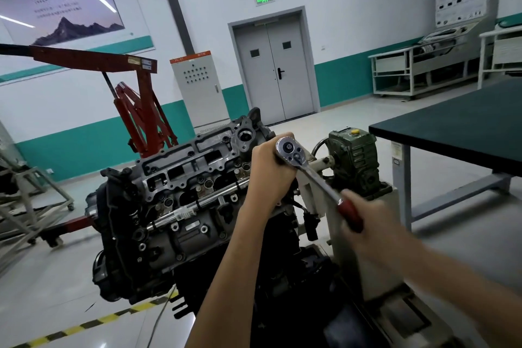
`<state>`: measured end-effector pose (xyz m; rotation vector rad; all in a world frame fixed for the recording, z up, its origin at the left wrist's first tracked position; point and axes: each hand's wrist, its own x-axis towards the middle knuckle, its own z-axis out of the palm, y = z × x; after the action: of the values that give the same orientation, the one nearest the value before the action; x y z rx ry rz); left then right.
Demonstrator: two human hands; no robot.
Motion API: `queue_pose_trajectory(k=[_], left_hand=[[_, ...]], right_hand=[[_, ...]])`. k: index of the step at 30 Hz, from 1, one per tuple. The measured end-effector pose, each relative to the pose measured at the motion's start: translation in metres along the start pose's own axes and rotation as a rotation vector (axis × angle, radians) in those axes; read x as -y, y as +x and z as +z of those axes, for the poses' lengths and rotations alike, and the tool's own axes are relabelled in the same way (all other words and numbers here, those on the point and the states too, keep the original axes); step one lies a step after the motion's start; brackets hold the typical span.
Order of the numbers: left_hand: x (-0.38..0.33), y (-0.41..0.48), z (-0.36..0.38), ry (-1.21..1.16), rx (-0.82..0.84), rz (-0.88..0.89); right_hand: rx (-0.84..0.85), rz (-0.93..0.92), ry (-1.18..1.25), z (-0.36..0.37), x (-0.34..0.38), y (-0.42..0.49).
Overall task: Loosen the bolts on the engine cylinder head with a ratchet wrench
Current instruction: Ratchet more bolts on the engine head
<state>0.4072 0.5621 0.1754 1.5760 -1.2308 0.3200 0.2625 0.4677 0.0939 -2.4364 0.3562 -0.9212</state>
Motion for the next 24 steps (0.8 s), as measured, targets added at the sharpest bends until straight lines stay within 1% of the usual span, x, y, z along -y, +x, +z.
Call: queue_pose_trajectory(k=[1, 3, 5, 6, 7, 9, 12, 15, 17, 18, 19, 21, 24], left_hand=[[-0.002, 0.000, -0.001, 0.005, 0.017, -0.007], [-0.003, 0.001, -0.004, -0.005, 0.061, -0.015], [-0.004, 0.003, -0.009, -0.010, 0.111, -0.027], [-0.004, 0.003, -0.011, -0.010, 0.132, -0.029], [-0.003, 0.003, -0.012, -0.009, 0.140, -0.029], [0.000, 0.000, -0.011, -0.020, 0.092, -0.016], [0.001, -0.007, 0.001, -0.043, -0.085, 0.047], [-0.001, -0.008, 0.014, -0.111, -0.233, 0.049], [-0.001, -0.007, 0.016, -0.158, -0.256, 0.046], [0.000, -0.007, 0.014, -0.182, -0.238, 0.040], [0.001, -0.006, 0.010, -0.191, -0.203, 0.030], [0.002, -0.003, 0.003, -0.130, -0.126, 0.002], [0.000, 0.002, -0.005, -0.029, -0.039, -0.046]], right_hand=[[0.033, -0.060, -0.116, -0.018, -0.010, 0.013], [0.032, -0.182, -0.318, -0.053, -0.019, 0.040], [-0.005, -0.262, -0.429, -0.073, -0.020, 0.061], [-0.016, -0.279, -0.445, -0.076, -0.019, 0.066], [-0.016, -0.280, -0.438, -0.074, -0.019, 0.067], [0.004, -0.224, -0.325, -0.056, -0.019, 0.053], [0.027, -0.036, -0.051, -0.011, -0.004, 0.012], [-0.104, 0.106, 0.226, 0.035, 0.037, -0.017], [-0.133, 0.164, 0.428, 0.059, 0.065, -0.025], [-0.130, 0.165, 0.493, 0.066, 0.075, -0.027], [-0.127, 0.162, 0.512, 0.068, 0.078, -0.027], [-0.102, 0.153, 0.444, 0.055, 0.066, -0.023], [0.024, 0.053, 0.144, 0.014, 0.024, -0.008]])
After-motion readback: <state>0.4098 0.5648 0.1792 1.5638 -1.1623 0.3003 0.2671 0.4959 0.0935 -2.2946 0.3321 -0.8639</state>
